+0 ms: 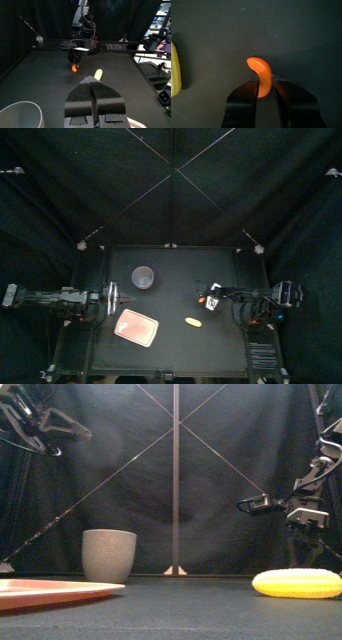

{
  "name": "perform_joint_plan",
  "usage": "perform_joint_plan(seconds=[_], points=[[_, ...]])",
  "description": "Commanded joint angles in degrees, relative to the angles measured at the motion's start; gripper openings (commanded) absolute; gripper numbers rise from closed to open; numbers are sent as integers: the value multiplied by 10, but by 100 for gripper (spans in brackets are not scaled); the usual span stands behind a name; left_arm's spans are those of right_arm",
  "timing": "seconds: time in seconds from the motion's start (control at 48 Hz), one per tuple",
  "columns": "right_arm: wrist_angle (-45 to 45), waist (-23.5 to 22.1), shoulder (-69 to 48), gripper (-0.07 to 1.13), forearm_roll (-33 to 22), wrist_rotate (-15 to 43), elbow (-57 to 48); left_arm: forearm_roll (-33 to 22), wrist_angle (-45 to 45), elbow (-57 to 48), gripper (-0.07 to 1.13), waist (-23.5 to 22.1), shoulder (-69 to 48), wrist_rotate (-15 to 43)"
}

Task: Pick the tangerine then place it in the grey bowl
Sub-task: Place tangerine in the grey bowl

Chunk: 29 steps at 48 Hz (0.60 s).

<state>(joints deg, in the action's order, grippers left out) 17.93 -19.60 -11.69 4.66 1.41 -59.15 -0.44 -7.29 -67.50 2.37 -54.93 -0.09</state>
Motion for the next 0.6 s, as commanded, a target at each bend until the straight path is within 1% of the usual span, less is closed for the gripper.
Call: perform_joint_plan(seconds=[0.021, 0.167, 0.333, 0.417, 0.604], points=[[-2, -3, -7, 55, 0, -1, 14, 0, -5, 7, 15, 2, 2, 0], [-3, 2, -26, 55, -1, -2, 46, -1, -5, 7, 15, 1, 3, 0], [-26, 5, -47, 55, -4, -4, 118, 0, -14, 6, 15, 1, 3, 0], [-64, 5, -42, 55, -11, -6, 158, -1, -22, 4, 15, 2, 2, 1], [-185, 1, 8, 55, -25, -7, 238, 0, -31, 1, 15, 2, 3, 2]])
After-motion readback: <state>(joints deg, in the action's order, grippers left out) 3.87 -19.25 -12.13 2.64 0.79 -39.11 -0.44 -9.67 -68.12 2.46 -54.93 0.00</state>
